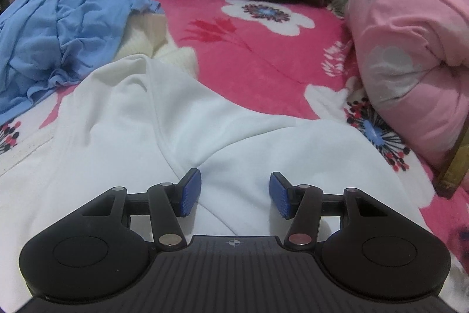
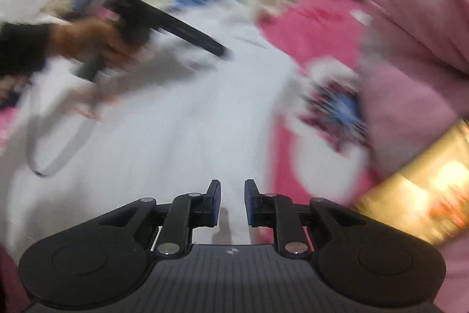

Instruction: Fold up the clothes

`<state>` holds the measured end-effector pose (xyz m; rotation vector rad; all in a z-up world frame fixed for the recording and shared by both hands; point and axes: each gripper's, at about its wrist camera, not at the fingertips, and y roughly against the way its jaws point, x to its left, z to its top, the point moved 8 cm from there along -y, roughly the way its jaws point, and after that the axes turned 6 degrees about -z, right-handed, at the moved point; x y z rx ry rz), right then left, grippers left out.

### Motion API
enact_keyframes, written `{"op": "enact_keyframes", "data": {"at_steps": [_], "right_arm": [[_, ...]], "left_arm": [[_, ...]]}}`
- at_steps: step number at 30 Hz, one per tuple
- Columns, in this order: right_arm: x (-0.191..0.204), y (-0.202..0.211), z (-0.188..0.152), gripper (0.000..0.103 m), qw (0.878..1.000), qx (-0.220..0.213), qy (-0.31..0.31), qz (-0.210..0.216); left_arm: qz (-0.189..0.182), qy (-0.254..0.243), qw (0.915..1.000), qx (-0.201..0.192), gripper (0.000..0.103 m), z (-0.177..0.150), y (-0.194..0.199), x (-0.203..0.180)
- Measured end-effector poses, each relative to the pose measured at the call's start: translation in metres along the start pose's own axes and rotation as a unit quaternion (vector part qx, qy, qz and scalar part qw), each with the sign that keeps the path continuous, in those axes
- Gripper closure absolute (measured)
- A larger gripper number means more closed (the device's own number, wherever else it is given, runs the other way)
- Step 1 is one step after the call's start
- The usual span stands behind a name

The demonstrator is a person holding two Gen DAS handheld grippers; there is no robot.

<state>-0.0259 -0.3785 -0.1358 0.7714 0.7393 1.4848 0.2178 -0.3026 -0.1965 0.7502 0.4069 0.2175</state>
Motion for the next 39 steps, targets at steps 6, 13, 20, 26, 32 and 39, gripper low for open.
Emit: {"op": "enact_keyframes", "data": {"at_steps": [6, 13, 20, 26, 32, 39], "right_arm": [[0.005, -0.014, -0.072, 0.085, 0.996, 0.054, 0.072, -0.002], [0.014, 0.012, -0.049, 0.083, 0.996, 0.059, 0.067, -0.02], [0.034, -0.004, -0.065, 0.082, 0.997, 0.07, 0.031, -0.024], [0.036, 0.011, -0.082, 0.082, 0.997, 0.076, -0.004, -0.032], [0.033, 0.03, -0.1, 0.082, 0.994, 0.103, 0.004, -0.024], [0.054, 0.008, -0.091, 0.082, 0.991, 0.107, 0.06, 0.053]], "left_arm": [[-0.032, 0.01, 0.999, -0.03, 0.051, -0.006, 0.004, 0.008], [-0.052, 0.028, 0.9972, -0.046, 0.051, -0.008, 0.008, 0.011], [-0.113, -0.085, 0.9874, -0.071, 0.048, -0.013, 0.052, -0.048], [-0.195, -0.224, 0.9538, 0.049, 0.047, -0.091, 0.052, -0.137], [-0.182, -0.277, 0.9411, 0.067, 0.038, -0.122, 0.06, -0.147], [-0.151, -0.202, 0.9659, 0.061, 0.038, -0.112, 0.082, -0.129]]}}
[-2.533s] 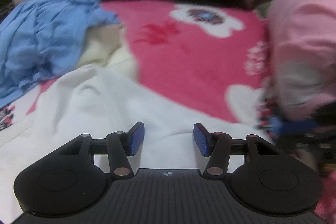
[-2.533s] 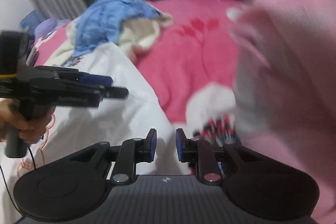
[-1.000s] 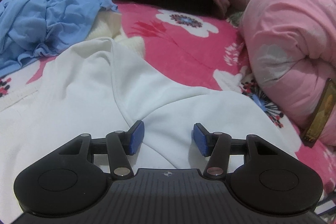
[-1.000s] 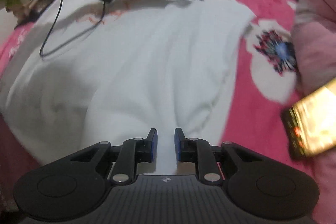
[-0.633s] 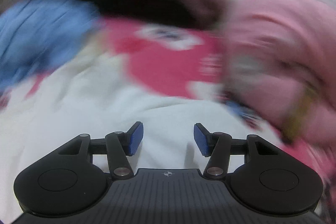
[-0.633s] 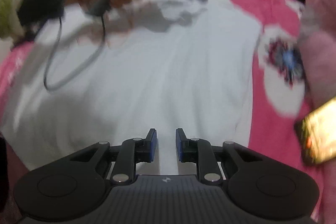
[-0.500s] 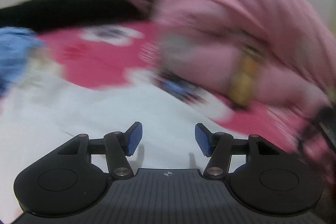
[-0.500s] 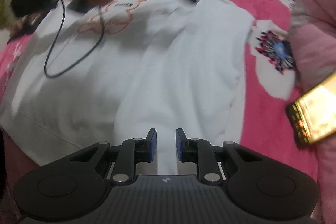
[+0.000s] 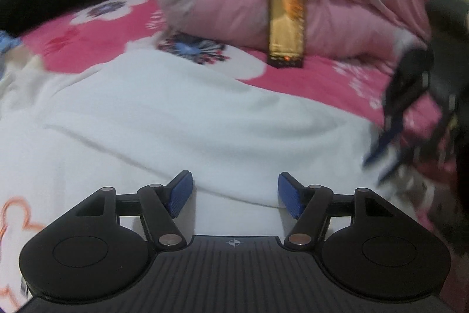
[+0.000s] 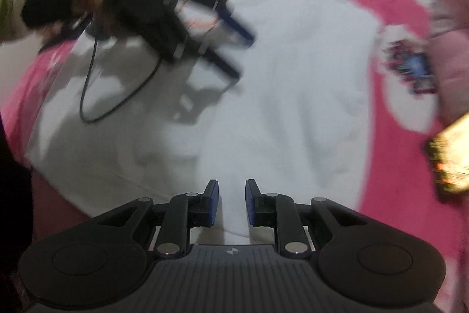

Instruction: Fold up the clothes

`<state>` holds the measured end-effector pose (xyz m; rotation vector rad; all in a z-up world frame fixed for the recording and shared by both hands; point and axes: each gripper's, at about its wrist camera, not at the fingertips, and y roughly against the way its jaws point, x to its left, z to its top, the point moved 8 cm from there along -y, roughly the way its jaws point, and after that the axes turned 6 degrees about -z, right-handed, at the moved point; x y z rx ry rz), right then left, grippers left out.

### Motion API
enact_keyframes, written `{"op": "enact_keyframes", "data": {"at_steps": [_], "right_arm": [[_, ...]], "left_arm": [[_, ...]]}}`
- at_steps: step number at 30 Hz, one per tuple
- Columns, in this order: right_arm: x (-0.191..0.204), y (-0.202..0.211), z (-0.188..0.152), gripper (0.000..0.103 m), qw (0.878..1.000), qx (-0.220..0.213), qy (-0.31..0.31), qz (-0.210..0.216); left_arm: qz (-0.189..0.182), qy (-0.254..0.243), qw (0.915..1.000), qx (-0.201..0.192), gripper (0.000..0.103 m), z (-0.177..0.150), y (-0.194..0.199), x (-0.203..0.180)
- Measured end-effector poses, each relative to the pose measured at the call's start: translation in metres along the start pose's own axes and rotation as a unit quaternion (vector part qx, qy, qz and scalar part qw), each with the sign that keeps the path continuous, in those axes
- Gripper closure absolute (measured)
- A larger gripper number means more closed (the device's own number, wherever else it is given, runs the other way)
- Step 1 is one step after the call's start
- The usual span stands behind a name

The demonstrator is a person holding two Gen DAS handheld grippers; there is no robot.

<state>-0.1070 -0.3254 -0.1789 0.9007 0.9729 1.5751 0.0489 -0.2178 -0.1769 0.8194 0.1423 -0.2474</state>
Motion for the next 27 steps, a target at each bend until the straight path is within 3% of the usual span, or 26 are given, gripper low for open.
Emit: {"op": "enact_keyframes", "data": {"at_steps": [4, 7, 9, 11, 12, 15, 17, 18, 20, 23, 24, 27], "right_arm": [[0.005, 0.009, 0.016, 0.082, 0.998, -0.019, 0.044, 0.035], [0.0, 0.019, 0.046, 0.082, 0.995, -0.051, 0.045, 0.067], [-0.001, 0.016, 0.072, 0.082, 0.993, -0.068, 0.048, 0.085], [-0.002, 0.013, 0.099, 0.079, 0.99, -0.085, 0.051, 0.104], [0.004, 0.01, 0.114, 0.077, 0.987, -0.093, 0.056, 0.117], [0.036, 0.006, 0.162, 0.077, 0.979, -0.116, 0.078, 0.151], [0.063, 0.003, 0.194, 0.076, 0.972, -0.129, 0.09, 0.172], [0.077, 0.003, 0.212, 0.075, 0.97, -0.133, 0.093, 0.182], [0.108, -0.002, 0.247, 0.071, 0.966, -0.134, 0.099, 0.198], [0.148, -0.015, 0.292, 0.071, 0.963, -0.128, 0.101, 0.215], [0.162, -0.018, 0.305, 0.071, 0.963, -0.123, 0.099, 0.22], [0.199, -0.022, 0.327, 0.071, 0.961, -0.111, 0.098, 0.234]], "left_arm": [[0.032, 0.089, 0.9946, -0.042, 0.038, -0.008, 0.055, 0.01], [0.081, 0.157, 0.9805, -0.087, 0.036, -0.021, 0.11, 0.017], [0.133, 0.21, 0.9621, -0.113, 0.036, -0.039, 0.146, 0.025], [0.194, 0.27, 0.9332, -0.137, 0.036, -0.062, 0.186, 0.037], [0.224, 0.302, 0.9139, -0.153, 0.036, -0.075, 0.209, 0.041], [0.319, 0.381, 0.8417, -0.212, 0.036, -0.119, 0.283, 0.048], [0.379, 0.424, 0.783, -0.252, 0.036, -0.151, 0.335, 0.049], [0.406, 0.446, 0.7498, -0.272, 0.036, -0.167, 0.362, 0.05], [0.447, 0.494, 0.6746, -0.319, 0.036, -0.203, 0.414, 0.053], [0.477, 0.555, 0.5488, -0.404, 0.032, -0.263, 0.481, 0.052], [0.483, 0.571, 0.5169, -0.417, 0.032, -0.281, 0.494, 0.054], [0.497, 0.613, 0.4348, -0.434, 0.023, -0.335, 0.522, 0.06]]}}
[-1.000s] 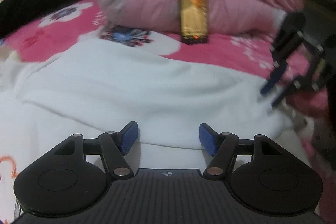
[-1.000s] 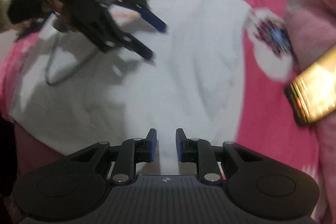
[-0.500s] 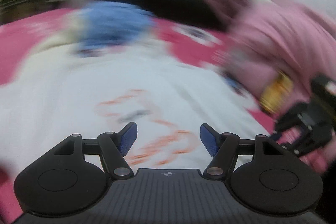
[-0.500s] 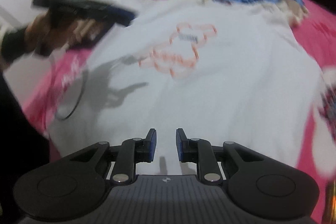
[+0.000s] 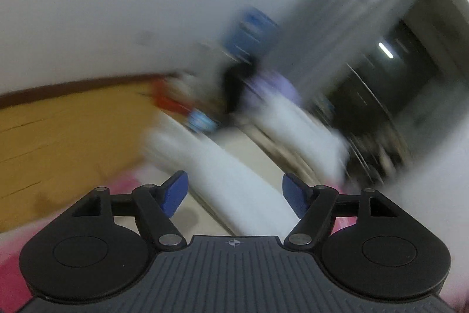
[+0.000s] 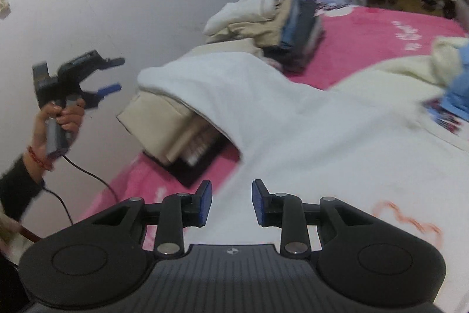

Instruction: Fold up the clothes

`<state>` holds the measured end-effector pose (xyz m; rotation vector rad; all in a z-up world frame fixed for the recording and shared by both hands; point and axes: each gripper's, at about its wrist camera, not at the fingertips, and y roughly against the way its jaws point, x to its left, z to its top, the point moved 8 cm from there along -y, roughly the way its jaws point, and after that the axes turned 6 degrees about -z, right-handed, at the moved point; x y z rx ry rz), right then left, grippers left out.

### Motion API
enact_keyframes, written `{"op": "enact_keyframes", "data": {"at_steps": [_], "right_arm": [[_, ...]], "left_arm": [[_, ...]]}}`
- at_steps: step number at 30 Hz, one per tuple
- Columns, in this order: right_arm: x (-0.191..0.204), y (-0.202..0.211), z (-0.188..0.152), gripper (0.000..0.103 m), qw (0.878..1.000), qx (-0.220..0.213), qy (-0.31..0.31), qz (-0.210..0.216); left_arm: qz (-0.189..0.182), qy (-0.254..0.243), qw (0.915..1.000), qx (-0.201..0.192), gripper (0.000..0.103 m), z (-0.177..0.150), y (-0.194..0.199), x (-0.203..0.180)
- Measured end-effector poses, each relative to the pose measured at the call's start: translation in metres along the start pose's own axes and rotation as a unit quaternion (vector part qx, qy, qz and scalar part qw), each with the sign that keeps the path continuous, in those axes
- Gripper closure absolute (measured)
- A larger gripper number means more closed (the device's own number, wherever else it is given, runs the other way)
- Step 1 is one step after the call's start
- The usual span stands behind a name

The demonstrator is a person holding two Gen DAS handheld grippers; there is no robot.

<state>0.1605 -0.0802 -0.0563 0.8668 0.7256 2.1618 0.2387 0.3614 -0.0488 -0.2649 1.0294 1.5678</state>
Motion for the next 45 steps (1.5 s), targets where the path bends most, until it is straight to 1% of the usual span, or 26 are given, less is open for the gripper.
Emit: {"op": "enact_keyframes", "data": {"at_steps": [2, 6, 9, 11, 12, 13, 14, 15, 16, 18, 21, 23, 25, 27, 28, 31, 33, 34, 35, 36, 37, 39, 41, 42, 44, 45], "right_arm": [[0.016, -0.008, 0.007, 0.071, 1.0, 0.001, 0.002, 0.01], [0.042, -0.019, -0.007, 0.068, 0.997, -0.008, 0.081, -0.017], [0.053, -0.028, -0.02, 0.068, 0.995, 0.0, 0.101, -0.026], [0.057, -0.03, -0.027, 0.068, 0.995, 0.007, 0.099, -0.029], [0.058, -0.03, -0.03, 0.068, 0.995, 0.01, 0.098, -0.031], [0.058, -0.03, -0.032, 0.068, 0.995, 0.011, 0.098, -0.034], [0.059, -0.029, -0.033, 0.068, 0.994, 0.011, 0.1, -0.037], [0.059, -0.027, -0.034, 0.068, 0.994, 0.011, 0.101, -0.04], [0.058, -0.024, -0.034, 0.068, 0.994, 0.008, 0.104, -0.044], [0.055, -0.015, -0.035, 0.068, 0.993, -0.001, 0.108, -0.054], [0.043, 0.001, -0.036, 0.067, 0.993, -0.015, 0.097, -0.07], [0.029, 0.015, -0.038, 0.067, 0.993, -0.027, 0.077, -0.081], [0.012, 0.031, -0.042, 0.067, 0.993, -0.04, 0.053, -0.093], [-0.008, 0.044, -0.05, 0.066, 0.993, -0.051, 0.022, -0.106], [-0.02, 0.051, -0.056, 0.066, 0.992, -0.054, 0.0, -0.113], [-0.056, 0.072, -0.073, 0.066, 0.987, -0.064, -0.067, -0.131], [-0.079, 0.084, -0.088, 0.066, 0.982, -0.068, -0.108, -0.14], [-0.088, 0.088, -0.094, 0.066, 0.98, -0.067, -0.122, -0.143], [-0.096, 0.09, -0.102, 0.066, 0.978, -0.066, -0.135, -0.148], [-0.103, 0.091, -0.11, 0.066, 0.976, -0.061, -0.147, -0.149], [-0.11, 0.092, -0.117, 0.066, 0.974, -0.057, -0.159, -0.15], [-0.12, 0.089, -0.131, 0.063, 0.972, -0.041, -0.181, -0.146], [-0.123, 0.083, -0.142, 0.063, 0.971, -0.027, -0.197, -0.13], [-0.123, 0.08, -0.146, 0.062, 0.971, -0.02, -0.202, -0.122], [-0.118, 0.071, -0.152, 0.062, 0.973, -0.006, -0.205, -0.102], [-0.115, 0.066, -0.155, 0.061, 0.974, 0.0, -0.205, -0.094]], "left_arm": [[0.033, 0.047, 0.9983, -0.012, 0.023, 0.017, -0.01, 0.028], [0.009, 0.095, 0.9954, -0.01, 0.021, 0.023, -0.029, 0.042], [-0.014, 0.123, 0.9922, 0.011, 0.022, 0.022, -0.05, 0.045], [-0.012, 0.129, 0.9914, 0.02, 0.029, 0.023, -0.063, 0.048], [-0.008, 0.127, 0.9917, 0.02, 0.042, 0.023, -0.066, 0.049], [-0.006, 0.121, 0.9924, 0.02, 0.063, 0.022, -0.07, 0.048], [-0.007, 0.115, 0.9931, 0.02, 0.069, 0.022, -0.071, 0.047], [-0.008, 0.11, 0.9938, 0.014, 0.083, 0.023, -0.068, 0.044], [-0.008, 0.104, 0.9945, 0.006, 0.09, 0.024, -0.064, 0.042], [-0.011, 0.078, 0.9968, -0.011, 0.094, 0.028, -0.052, 0.03], [-0.038, 0.032, 0.9984, -0.026, 0.096, 0.031, -0.028, -0.007], [-0.086, -0.009, 0.996, -0.023, 0.096, 0.02, -0.008, -0.051], [-0.149, -0.057, 0.9872, -0.01, 0.096, -0.001, 0.016, -0.102], [-0.216, -0.101, 0.971, 0.011, 0.096, -0.03, 0.039, -0.153], [-0.253, -0.128, 0.9585, 0.03, 0.096, -0.054, 0.052, -0.177], [-0.347, -0.206, 0.9089, 0.106, 0.096, -0.136, 0.089, -0.228], [-0.391, -0.251, 0.8682, 0.173, 0.095, -0.194, 0.109, -0.246], [-0.401, -0.264, 0.8462, 0.232, 0.094, -0.227, 0.111, -0.241], [-0.407, -0.272, 0.8196, 0.298, 0.092, -0.261, 0.113, -0.233], [-0.411, -0.278, 0.7888, 0.363, 0.079, -0.294, 0.115, -0.224], [-0.4, -0.277, 0.762, 0.427, 0.066, -0.325, 0.116, -0.209], [-0.355, -0.271, 0.7186, 0.533, 0.065, -0.378, 0.118, -0.167], [-0.303, -0.298, 0.696, 0.579, 0.065, -0.405, 0.116, -0.131], [-0.282, -0.304, 0.6935, 0.589, 0.065, -0.41, 0.115, -0.118], [-0.243, -0.308, 0.6944, 0.603, 0.065, -0.413, 0.113, -0.094], [-0.225, -0.297, 0.7033, 0.605, 0.064, -0.409, 0.108, -0.086]]}}
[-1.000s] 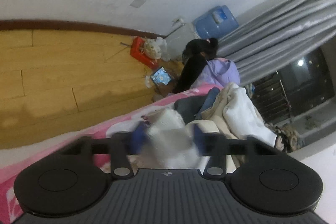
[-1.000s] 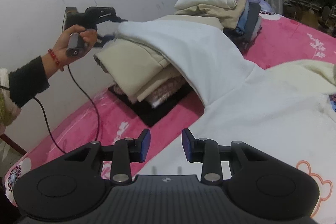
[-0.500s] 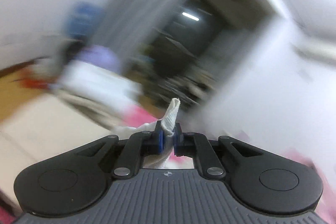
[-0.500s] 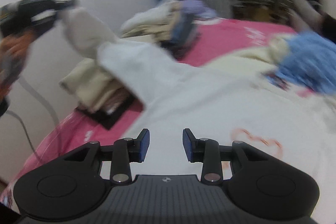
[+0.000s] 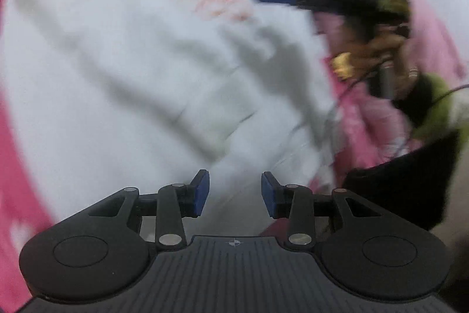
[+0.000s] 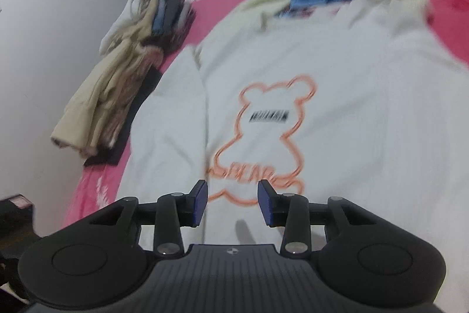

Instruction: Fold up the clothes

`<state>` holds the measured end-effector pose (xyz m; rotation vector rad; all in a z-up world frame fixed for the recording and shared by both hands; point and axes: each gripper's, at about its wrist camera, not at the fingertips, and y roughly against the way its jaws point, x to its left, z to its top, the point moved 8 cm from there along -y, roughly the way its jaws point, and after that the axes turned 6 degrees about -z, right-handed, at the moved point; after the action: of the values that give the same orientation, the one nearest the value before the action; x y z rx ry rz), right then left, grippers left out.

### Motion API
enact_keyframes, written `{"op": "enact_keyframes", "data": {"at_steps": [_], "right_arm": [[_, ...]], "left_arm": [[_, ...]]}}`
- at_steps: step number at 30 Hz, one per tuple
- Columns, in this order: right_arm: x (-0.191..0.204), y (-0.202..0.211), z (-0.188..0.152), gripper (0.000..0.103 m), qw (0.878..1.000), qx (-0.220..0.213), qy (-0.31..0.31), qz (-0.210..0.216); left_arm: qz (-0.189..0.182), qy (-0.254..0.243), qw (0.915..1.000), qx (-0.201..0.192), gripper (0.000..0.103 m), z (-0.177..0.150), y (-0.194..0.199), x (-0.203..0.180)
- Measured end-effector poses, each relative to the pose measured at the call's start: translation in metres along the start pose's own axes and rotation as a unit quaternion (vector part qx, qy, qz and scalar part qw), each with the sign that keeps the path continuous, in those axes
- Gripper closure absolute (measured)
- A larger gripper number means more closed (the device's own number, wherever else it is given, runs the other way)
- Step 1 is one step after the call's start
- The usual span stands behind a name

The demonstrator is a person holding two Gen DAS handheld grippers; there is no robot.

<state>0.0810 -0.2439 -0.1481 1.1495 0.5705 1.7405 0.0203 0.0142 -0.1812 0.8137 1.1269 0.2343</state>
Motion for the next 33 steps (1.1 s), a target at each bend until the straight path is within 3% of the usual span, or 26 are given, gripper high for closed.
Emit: {"op": "enact_keyframes", "data": {"at_steps": [6, 14, 17, 18, 21, 27, 33], "right_arm": [[0.023, -0.025, -0.026, 0.06, 0.996, 0.071, -0.016, 0.05], [0.042, -0.029, -0.059, 0.064, 0.99, 0.129, 0.03, 0.047], [0.049, -0.034, -0.068, 0.076, 0.988, 0.137, 0.059, 0.039], [0.051, -0.037, -0.07, 0.086, 0.988, 0.138, 0.068, 0.03], [0.056, -0.036, -0.071, 0.093, 0.987, 0.134, 0.08, 0.034], [0.087, -0.018, -0.081, 0.095, 0.978, 0.144, 0.126, 0.079], [0.113, -0.012, -0.106, 0.095, 0.967, 0.173, 0.143, 0.118]], "left_arm": [[0.015, 0.103, 0.9875, -0.118, 0.06, 0.019, 0.024, 0.036], [-0.007, 0.101, 0.9853, -0.137, 0.06, 0.037, 0.007, 0.035], [-0.006, 0.112, 0.9834, -0.143, 0.062, 0.04, -0.002, 0.039], [-0.003, 0.119, 0.9816, -0.15, 0.066, 0.04, -0.003, 0.041], [0.011, 0.138, 0.9751, -0.173, 0.089, 0.039, -0.002, 0.045], [-0.016, 0.127, 0.9796, -0.155, 0.097, 0.025, 0.019, 0.033], [-0.004, 0.085, 0.9908, -0.105, 0.097, 0.008, 0.04, 0.026]]}}
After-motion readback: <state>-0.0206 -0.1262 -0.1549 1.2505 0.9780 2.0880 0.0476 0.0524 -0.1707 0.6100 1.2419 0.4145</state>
